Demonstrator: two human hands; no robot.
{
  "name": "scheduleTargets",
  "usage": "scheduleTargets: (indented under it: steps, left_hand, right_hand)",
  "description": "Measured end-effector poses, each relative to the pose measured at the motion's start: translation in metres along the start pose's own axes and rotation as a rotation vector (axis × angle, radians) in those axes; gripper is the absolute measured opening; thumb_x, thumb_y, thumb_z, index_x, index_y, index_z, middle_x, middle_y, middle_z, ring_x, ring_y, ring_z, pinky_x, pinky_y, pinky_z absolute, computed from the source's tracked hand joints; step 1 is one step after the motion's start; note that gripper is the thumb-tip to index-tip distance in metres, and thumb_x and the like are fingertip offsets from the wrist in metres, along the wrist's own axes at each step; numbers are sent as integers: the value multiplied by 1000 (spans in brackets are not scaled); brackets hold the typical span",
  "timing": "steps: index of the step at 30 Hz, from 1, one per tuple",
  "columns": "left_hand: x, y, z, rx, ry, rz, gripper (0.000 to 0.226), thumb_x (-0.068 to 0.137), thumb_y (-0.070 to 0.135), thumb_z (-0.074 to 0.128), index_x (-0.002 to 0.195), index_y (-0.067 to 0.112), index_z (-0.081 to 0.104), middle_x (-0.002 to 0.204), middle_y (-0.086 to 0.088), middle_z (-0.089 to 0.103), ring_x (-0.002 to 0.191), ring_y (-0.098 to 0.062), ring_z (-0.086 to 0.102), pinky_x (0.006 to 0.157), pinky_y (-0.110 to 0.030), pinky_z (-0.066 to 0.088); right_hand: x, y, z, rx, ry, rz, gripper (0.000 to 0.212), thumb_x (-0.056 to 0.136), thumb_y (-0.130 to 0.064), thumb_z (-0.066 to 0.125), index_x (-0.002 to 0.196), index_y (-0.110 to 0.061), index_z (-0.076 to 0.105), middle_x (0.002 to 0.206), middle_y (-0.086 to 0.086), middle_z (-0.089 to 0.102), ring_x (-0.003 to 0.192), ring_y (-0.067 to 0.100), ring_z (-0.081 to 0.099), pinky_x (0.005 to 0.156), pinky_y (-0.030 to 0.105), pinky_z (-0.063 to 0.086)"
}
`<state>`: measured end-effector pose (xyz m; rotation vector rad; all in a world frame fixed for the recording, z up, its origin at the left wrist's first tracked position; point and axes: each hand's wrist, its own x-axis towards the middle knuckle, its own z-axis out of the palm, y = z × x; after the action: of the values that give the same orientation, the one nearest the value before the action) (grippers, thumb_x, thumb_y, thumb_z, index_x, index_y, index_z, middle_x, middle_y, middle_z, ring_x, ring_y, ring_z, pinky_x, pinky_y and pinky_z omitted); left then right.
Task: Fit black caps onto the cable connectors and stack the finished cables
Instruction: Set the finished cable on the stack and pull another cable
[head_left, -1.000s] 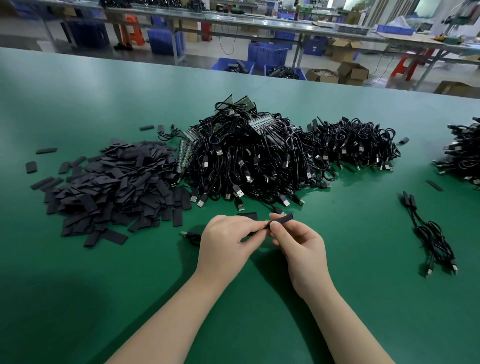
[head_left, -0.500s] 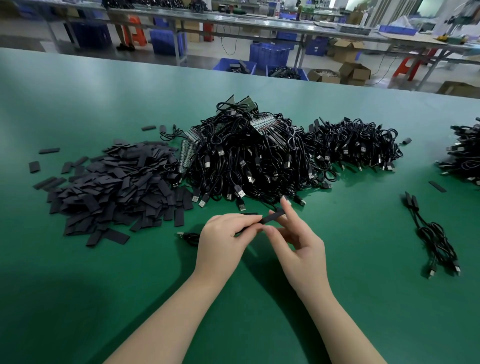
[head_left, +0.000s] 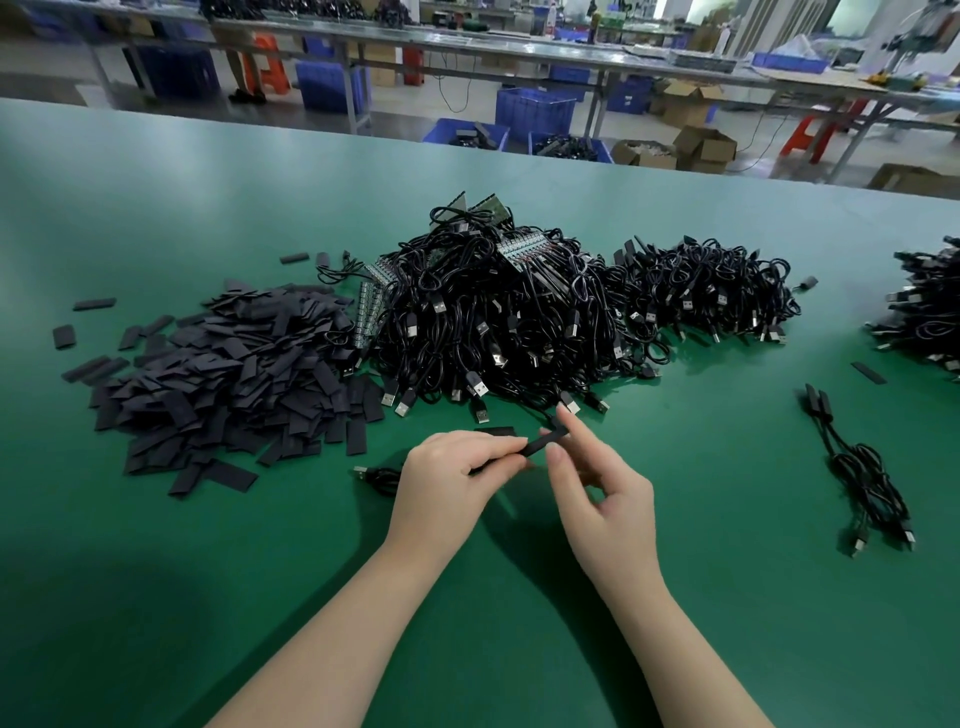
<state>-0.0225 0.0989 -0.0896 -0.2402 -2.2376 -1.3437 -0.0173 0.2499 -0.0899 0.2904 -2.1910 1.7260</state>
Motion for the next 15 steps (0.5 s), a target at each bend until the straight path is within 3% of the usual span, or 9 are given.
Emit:
scheduleTargets:
  steps: [5, 8, 10, 12, 15]
  left_hand:
    - [1, -3, -1, -31, 3, -47, 19, 76, 16, 80, 94, 23, 79, 86, 31, 66, 88, 4, 66, 81, -24, 53]
    - [2, -3, -2, -18, 7, -57, 19, 76, 15, 81, 93, 25, 79, 86, 33, 64, 88, 4, 66, 82, -23, 52]
    - [3, -2, -2, -13, 16, -57, 19, 77, 15, 81, 93, 26, 79, 86, 34, 64, 89, 4, 65, 83, -24, 52]
    - [3, -2, -1, 31, 23, -30, 18, 78, 15, 79, 93, 25, 79, 88, 31, 66, 92, 5, 64, 86, -30, 52]
    - [1, -1, 1, 144, 46, 80, 18, 77, 14, 74, 93, 20, 79, 90, 14, 74, 96, 4, 59, 87, -24, 46]
  right_hand:
    - [0, 3, 1, -23, -48, 29, 64, 94, -14, 67, 136, -54, 43, 98, -26, 71, 82, -3, 66, 74, 5, 45]
    - [0, 2, 1, 3, -124, 89, 67, 94, -17, 67, 131, -67, 42, 101, -27, 71, 79, 3, 66, 71, 7, 47]
    - [0, 2, 2, 22, -128, 142, 72, 93, -21, 69, 138, -64, 35, 105, -28, 70, 83, 4, 68, 70, 8, 48]
    - [0, 1, 2, 66, -106, 206, 58, 93, -24, 69, 133, -59, 45, 101, -23, 73, 89, 2, 69, 72, 8, 48]
    - [3, 2, 5, 16, -124, 236, 15, 92, -26, 70, 95, -41, 72, 89, -16, 75, 86, 6, 70, 73, 16, 50]
